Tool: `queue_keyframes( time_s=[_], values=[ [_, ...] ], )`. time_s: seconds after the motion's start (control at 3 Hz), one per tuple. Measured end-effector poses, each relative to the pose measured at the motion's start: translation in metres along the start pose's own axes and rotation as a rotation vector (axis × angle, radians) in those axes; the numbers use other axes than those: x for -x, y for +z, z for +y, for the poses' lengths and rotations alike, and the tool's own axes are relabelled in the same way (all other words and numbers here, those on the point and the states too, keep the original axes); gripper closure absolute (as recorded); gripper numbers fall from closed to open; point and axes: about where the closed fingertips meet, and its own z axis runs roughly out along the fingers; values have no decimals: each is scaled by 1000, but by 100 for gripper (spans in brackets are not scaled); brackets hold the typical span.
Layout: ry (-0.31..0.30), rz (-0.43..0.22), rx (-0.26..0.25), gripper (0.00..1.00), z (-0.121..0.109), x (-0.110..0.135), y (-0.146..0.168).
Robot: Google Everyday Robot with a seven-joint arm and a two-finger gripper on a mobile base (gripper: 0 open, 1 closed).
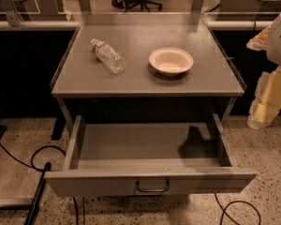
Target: Close top drawer
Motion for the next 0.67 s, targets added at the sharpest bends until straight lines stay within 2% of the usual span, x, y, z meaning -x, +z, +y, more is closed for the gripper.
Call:
queue_keyframes(
  time_s=[0.33, 0.67],
  values=[
    [0, 0, 0, 0, 0, 0, 0],
    [0, 0, 0, 18, 0, 0, 0]
  ],
)
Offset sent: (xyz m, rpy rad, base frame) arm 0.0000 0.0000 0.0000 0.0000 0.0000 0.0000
